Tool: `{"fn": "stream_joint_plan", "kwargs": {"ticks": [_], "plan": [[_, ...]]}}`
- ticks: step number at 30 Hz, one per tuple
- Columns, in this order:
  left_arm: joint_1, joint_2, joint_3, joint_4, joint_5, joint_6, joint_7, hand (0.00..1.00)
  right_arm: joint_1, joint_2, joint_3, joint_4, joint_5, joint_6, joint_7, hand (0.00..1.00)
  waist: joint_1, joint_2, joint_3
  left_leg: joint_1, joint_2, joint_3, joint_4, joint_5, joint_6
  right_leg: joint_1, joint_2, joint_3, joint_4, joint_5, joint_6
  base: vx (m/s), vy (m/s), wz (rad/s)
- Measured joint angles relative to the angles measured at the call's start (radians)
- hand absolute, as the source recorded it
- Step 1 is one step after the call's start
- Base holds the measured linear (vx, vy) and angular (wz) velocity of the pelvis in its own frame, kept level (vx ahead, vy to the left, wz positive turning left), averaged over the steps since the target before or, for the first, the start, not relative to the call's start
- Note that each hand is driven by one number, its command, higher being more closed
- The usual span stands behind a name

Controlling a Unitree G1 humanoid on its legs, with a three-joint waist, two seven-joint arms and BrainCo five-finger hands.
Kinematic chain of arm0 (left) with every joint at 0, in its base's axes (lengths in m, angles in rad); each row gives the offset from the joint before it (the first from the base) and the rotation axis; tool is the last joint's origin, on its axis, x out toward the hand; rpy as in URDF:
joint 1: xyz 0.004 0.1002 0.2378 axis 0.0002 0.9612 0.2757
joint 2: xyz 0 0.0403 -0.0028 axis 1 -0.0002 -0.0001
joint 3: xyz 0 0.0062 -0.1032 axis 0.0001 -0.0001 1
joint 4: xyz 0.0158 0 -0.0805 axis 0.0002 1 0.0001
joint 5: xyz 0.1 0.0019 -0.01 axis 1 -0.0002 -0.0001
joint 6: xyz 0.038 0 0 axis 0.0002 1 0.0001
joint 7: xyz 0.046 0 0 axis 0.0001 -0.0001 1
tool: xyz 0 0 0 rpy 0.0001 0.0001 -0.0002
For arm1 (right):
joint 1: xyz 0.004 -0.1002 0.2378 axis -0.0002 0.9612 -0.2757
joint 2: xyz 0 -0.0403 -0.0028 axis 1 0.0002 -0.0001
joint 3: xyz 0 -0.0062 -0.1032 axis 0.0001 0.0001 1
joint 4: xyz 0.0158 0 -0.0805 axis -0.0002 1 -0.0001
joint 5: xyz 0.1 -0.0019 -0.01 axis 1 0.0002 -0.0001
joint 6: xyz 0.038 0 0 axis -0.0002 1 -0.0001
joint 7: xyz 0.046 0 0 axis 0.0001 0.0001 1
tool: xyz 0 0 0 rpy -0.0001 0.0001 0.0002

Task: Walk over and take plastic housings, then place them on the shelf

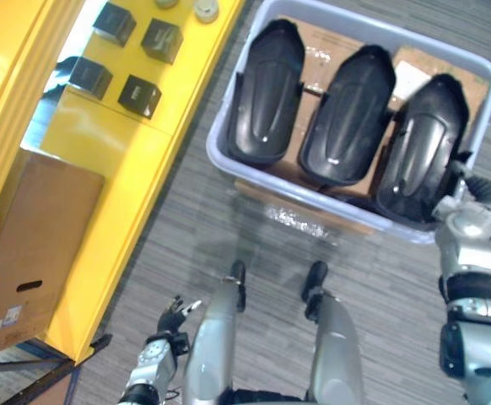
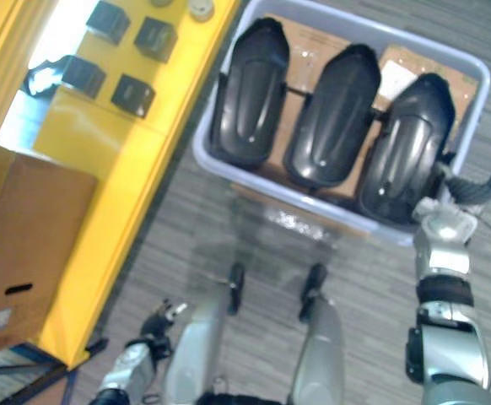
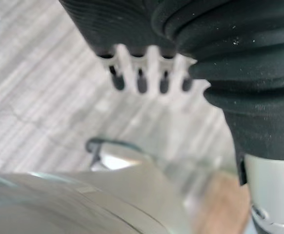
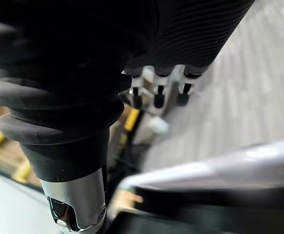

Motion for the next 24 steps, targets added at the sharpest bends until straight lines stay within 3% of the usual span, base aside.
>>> {"fn": "stream_joint_plan", "kwargs": {"ticks": [4,10,18,24], "plan": [[-0.007,-0.013,0.000,-0.016,-0.002,-0.007,-0.002,0.00,-0.001,0.016,0.000,-0.050,0.000,0.018,0.008,0.00,-0.008,0.000,0.000,0.000,0.001,0.003,0.006,-0.001,-0.001,0.000,0.000,0.007,0.003,0.000,0.000,0.00,0.000,0.00],[-0.010,-0.039,0.001,-0.035,-0.004,-0.015,-0.010,0.00,0.000,0.042,0.001,-0.046,0.029,0.121,0.035,0.00,-0.014,0.000,0.000,0.000,0.006,0.006,0.006,-0.002,-0.002,-0.002,0.005,0.010,0.001,0.000,-0.001,0.00,-0.002,-0.02],[-0.011,-0.045,0.001,-0.035,-0.042,-0.027,-0.009,0.00,-0.033,0.048,0.003,0.010,0.067,0.205,0.054,0.00,-0.011,0.000,-0.002,-0.029,0.019,0.008,0.005,-0.001,-0.010,-0.039,0.010,0.011,0.009,-0.002,-0.005,0.00,-0.003,-0.02],[-0.010,-0.045,0.000,-0.033,-0.079,-0.028,-0.010,0.00,-0.085,0.046,0.020,0.045,0.064,0.228,0.052,0.00,-0.010,0.000,-0.002,-0.037,0.018,0.010,0.004,0.000,-0.012,-0.055,0.005,0.011,0.024,-0.006,-0.011,0.01,-0.003,0.00]]}}
